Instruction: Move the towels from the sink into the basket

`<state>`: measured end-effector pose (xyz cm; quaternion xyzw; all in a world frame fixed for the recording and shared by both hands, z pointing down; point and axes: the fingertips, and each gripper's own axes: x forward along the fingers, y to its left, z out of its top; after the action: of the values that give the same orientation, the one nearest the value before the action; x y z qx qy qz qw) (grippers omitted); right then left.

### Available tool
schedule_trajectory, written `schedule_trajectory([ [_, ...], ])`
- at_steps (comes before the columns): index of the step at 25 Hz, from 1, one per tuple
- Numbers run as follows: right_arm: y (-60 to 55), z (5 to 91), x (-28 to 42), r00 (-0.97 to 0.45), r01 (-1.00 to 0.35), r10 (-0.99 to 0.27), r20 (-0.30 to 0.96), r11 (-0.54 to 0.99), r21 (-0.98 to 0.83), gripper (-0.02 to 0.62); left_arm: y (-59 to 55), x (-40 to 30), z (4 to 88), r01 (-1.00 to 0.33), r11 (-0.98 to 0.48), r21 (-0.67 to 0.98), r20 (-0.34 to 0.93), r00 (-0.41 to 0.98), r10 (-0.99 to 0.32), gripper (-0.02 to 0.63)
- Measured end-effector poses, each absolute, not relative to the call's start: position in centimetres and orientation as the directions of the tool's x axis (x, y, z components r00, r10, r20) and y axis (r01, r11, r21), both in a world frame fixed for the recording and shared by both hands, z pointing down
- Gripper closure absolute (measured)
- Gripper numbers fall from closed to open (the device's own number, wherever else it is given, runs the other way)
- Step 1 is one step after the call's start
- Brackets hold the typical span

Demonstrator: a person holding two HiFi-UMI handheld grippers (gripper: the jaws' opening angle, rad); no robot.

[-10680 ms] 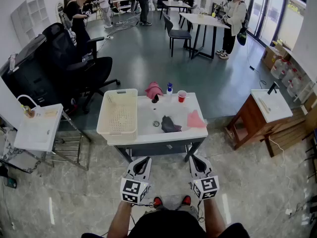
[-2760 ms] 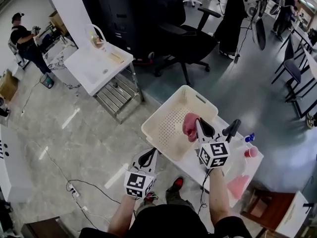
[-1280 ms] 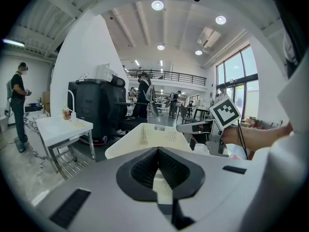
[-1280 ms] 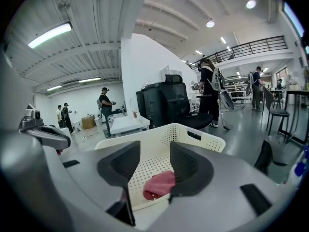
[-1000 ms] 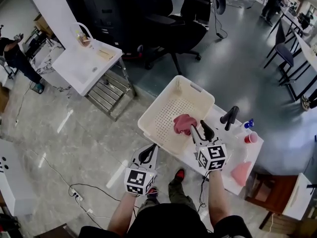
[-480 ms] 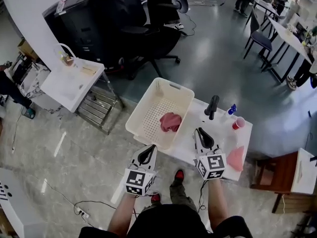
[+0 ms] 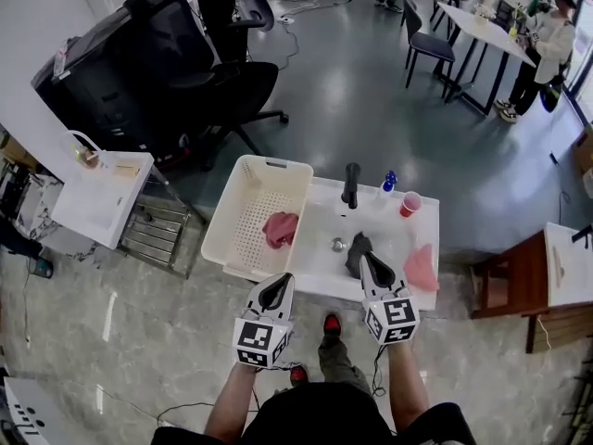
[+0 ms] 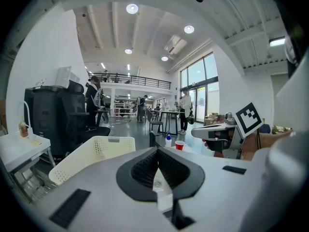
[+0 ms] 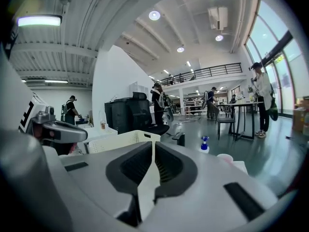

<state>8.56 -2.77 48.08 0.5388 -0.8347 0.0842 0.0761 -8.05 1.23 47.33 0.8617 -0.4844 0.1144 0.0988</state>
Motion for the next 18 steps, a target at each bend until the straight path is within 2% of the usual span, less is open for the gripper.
schedule_trajectory([
  [11,-0.1,51.6,13.6,-0.307,-0.952,-0.905,0.293,0.294,-0.088,0.552,0.8,-2.3,49.2,-0.781,-0.618,0.089,0.327,0.609,-0.722,0.598],
  [18,0.0,55.6,15.2,-0.297,-0.955,-0.881,0.368,0.275,-0.112,0.552,-0.6,0.8,52.3,-0.747,-0.654,0.121,0.370,0.645,-0.669,0.598],
])
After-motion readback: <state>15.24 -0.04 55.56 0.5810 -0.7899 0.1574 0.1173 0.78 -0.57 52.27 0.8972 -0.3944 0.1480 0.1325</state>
